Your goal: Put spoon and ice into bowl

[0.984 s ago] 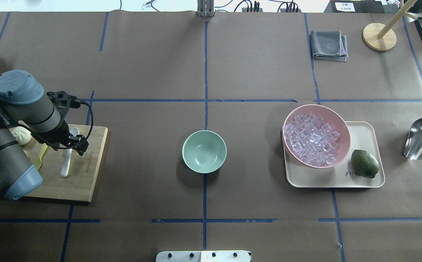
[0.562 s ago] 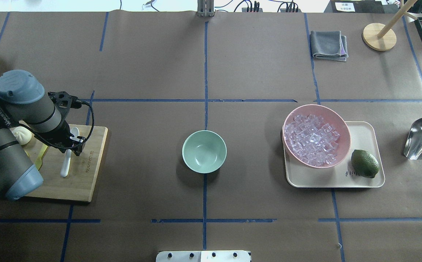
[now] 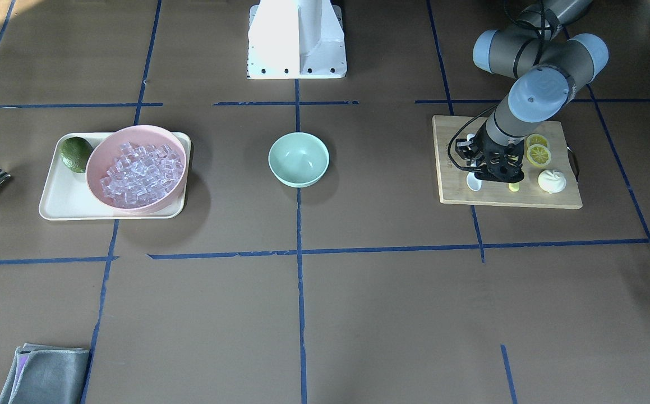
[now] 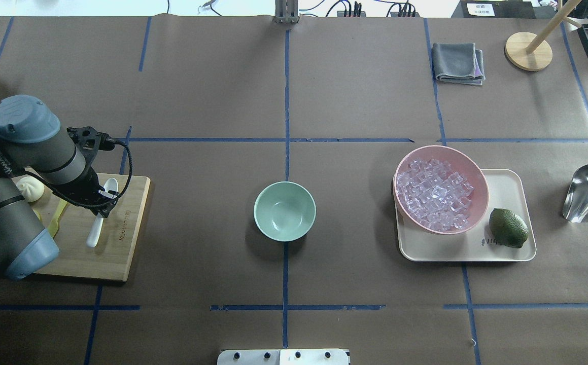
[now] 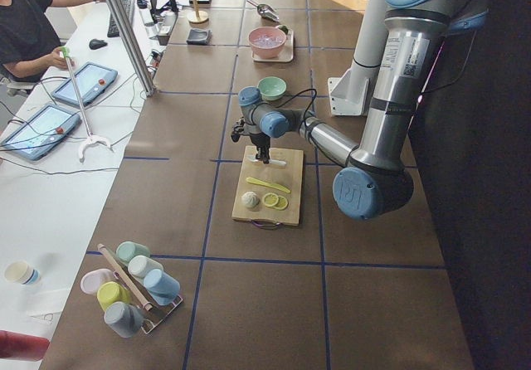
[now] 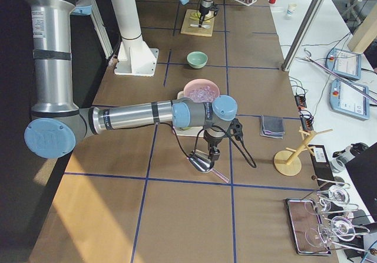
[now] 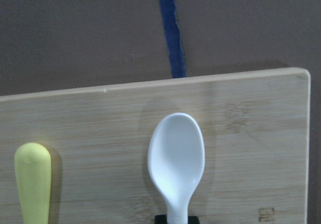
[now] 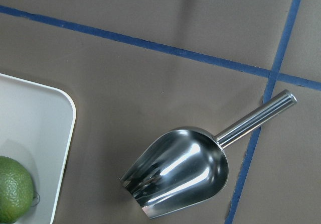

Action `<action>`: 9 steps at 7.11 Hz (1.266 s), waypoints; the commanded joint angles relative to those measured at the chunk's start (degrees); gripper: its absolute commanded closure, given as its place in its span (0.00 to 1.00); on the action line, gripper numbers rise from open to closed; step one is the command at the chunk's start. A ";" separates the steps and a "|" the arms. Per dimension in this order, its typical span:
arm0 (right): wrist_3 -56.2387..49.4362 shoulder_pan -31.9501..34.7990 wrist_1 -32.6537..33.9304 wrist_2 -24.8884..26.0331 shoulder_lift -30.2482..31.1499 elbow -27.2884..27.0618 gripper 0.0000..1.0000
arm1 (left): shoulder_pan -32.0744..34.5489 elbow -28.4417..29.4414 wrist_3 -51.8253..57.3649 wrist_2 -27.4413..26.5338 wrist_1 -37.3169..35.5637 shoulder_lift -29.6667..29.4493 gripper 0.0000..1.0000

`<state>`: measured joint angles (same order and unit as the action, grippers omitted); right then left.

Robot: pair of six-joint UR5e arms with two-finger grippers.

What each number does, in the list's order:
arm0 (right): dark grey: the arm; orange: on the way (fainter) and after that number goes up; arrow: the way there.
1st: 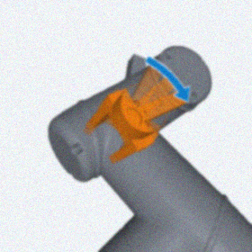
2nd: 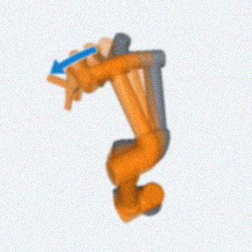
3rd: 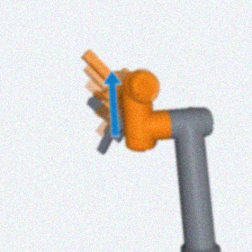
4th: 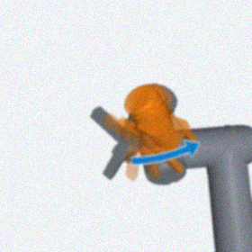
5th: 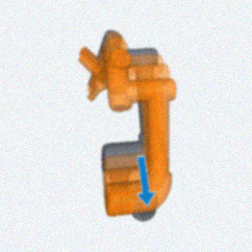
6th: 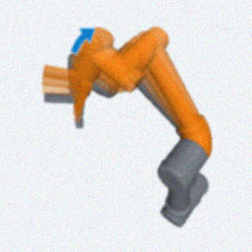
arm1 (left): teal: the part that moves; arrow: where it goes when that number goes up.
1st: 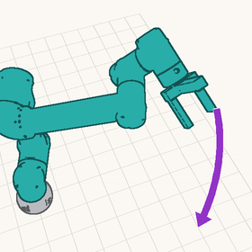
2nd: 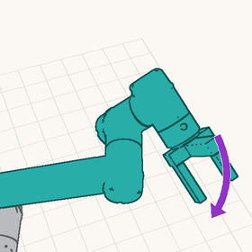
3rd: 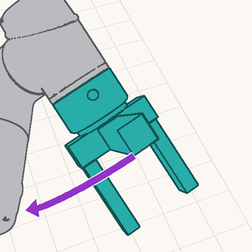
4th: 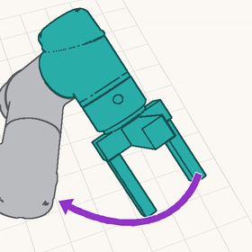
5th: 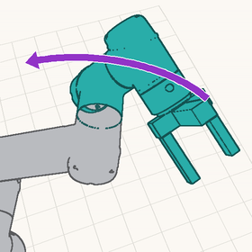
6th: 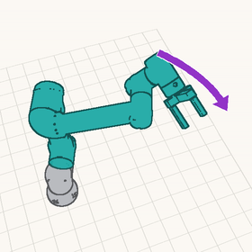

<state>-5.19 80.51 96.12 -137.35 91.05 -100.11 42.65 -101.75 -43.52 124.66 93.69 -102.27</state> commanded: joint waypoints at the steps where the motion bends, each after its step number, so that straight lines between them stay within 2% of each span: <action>1: 0.00 0.00 -0.06 -0.02 0.00 -0.09 0.00 | 0.07 -2.82 -5.23 3.37 -0.09 -3.08 1.00; 3: 0.00 0.00 -0.06 -0.02 0.00 -0.17 0.00 | -1.50 -0.39 -13.47 4.89 -0.79 -15.00 1.00; 5: -0.09 0.00 -0.06 -0.02 0.00 -0.35 0.00 | -6.42 2.94 -18.95 4.71 -0.09 -23.62 1.00; 7: 0.00 0.00 -0.06 -0.02 0.00 -0.87 0.00 | -8.18 13.81 -18.88 4.45 0.00 -34.00 1.00; 9: 0.00 0.00 -0.06 -0.02 0.00 -1.58 0.00 | -9.50 14.39 -19.23 4.45 -0.09 -34.22 0.96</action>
<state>-5.20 80.51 96.06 -137.37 91.05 -101.28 34.13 -88.36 -62.56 129.14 93.62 -135.75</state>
